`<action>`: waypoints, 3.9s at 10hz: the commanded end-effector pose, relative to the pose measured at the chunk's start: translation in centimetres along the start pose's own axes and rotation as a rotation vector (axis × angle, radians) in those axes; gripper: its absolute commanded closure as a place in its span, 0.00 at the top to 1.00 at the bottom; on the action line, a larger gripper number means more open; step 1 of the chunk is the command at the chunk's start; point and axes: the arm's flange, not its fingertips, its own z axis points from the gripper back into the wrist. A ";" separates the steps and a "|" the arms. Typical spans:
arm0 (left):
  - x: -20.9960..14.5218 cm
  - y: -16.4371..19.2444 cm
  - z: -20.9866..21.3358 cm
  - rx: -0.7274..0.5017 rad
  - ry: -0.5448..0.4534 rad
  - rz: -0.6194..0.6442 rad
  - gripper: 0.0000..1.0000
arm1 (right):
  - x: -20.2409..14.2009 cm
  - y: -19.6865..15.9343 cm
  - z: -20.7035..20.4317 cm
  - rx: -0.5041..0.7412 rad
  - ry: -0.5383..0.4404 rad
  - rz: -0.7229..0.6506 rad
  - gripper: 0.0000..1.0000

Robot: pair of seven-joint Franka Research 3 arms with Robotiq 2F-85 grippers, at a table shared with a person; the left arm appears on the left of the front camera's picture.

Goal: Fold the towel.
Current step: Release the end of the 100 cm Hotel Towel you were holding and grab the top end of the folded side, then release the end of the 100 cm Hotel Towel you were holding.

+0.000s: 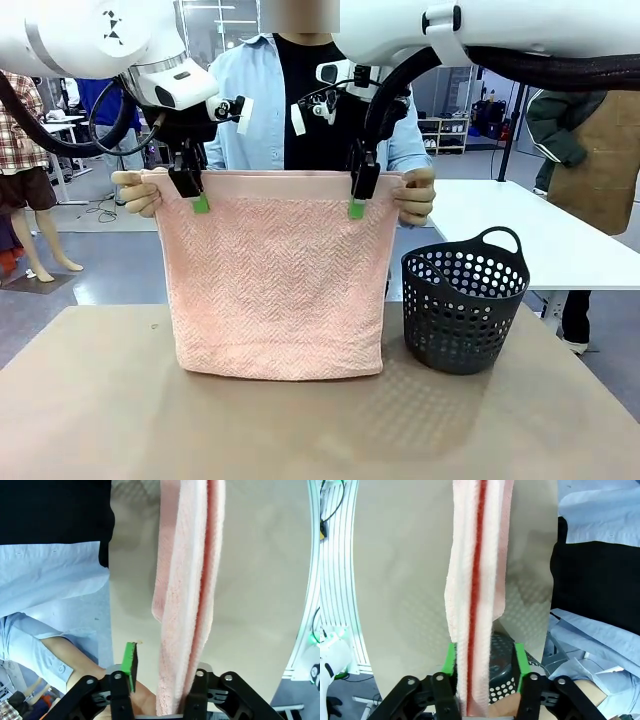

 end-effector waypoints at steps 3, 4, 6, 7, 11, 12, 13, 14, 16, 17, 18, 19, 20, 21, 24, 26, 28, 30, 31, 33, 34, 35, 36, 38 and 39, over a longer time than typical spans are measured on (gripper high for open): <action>-0.7 -0.7 -0.1 -0.009 0.024 0.018 0.00 | 0.4 0.6 0.0 -0.016 0.027 -0.035 0.00; -0.8 -0.9 -0.1 -0.010 0.029 0.016 0.00 | 0.5 0.7 0.0 -0.016 0.027 -0.036 0.00; -1.5 -1.6 -1.2 -0.041 0.057 -0.013 0.00 | 0.3 0.3 -1.5 0.000 0.072 -0.093 0.00; -0.2 -0.2 -0.2 -0.012 0.008 0.005 0.00 | 0.4 0.2 0.0 -0.001 0.003 -0.013 0.00; -0.2 -0.2 -0.2 -0.012 0.008 0.005 0.00 | 0.4 0.2 0.0 -0.001 0.003 -0.013 0.00; -0.2 -0.2 -0.2 -0.012 0.008 0.005 0.00 | 0.4 0.2 0.0 -0.001 0.003 -0.013 0.00; -0.2 -0.2 -0.2 -0.012 0.008 0.005 0.00 | 0.4 0.2 0.0 -0.001 0.003 -0.013 0.00; -0.2 -0.2 -0.2 -0.012 0.008 0.005 0.00 | 0.4 0.2 0.0 -0.001 0.003 -0.013 0.00; -0.2 -0.2 -0.2 -0.012 0.008 0.005 0.00 | 0.4 0.2 0.0 -0.001 0.003 -0.013 0.00; -0.2 -0.2 -0.2 -0.012 0.008 0.005 0.00 | 0.4 0.2 0.0 -0.001 0.003 -0.013 0.00; -0.2 -0.2 -0.2 -0.012 0.008 0.005 0.00 | 0.4 0.2 0.0 -0.001 0.003 -0.013 0.00; -0.2 -0.2 -0.2 -0.012 0.008 0.005 0.00 | 0.4 0.2 0.0 -0.001 0.003 -0.013 0.00; -0.2 -0.2 -0.2 -0.012 0.008 0.005 0.00 | 0.4 0.2 0.0 -0.001 0.003 -0.013 0.00; -0.2 -0.2 -0.2 -0.012 0.008 0.005 0.00 | 0.4 0.2 0.0 -0.001 0.003 -0.013 0.00; -0.2 -0.2 -0.2 -0.012 0.008 0.005 0.00 | 0.4 0.2 0.0 -0.001 0.003 -0.013 0.00; -0.2 -0.2 -0.2 -0.012 0.008 0.005 0.00 | 0.4 0.2 0.0 -0.001 0.003 -0.013 0.00; -0.2 -0.2 -0.2 -0.012 0.008 0.005 0.00 | 0.4 0.2 0.0 -0.001 0.003 -0.013 0.00; -0.2 -0.2 -0.2 -0.012 0.008 0.005 0.00 | 0.4 0.2 0.0 -0.001 0.003 -0.013 0.00; -0.2 -0.2 -0.2 -0.012 0.008 0.005 0.00 | 0.4 0.2 0.0 -0.001 0.003 -0.013 0.00; -0.2 -0.2 -0.2 -0.012 0.008 0.005 0.00 | 0.4 0.2 0.0 -0.001 0.003 -0.013 0.00; -0.2 -0.2 -0.2 -0.012 0.008 0.005 0.00 | 0.4 0.2 0.0 -0.001 0.003 -0.013 0.00; -0.2 -0.2 -0.2 -0.012 0.008 0.005 0.00 | 0.4 0.2 0.0 -0.001 0.003 -0.013 0.00; -0.2 -0.2 -0.2 -0.012 0.008 0.005 0.00 | 0.4 0.2 0.0 -0.001 0.003 -0.013 0.00; -0.2 -0.2 -0.2 -0.012 0.008 0.005 0.00 | 0.4 0.2 0.0 -0.001 0.003 -0.013 0.00; -0.2 -0.2 -0.2 -0.012 0.008 0.005 0.00 | 0.4 0.2 0.0 -0.001 0.003 -0.013 0.00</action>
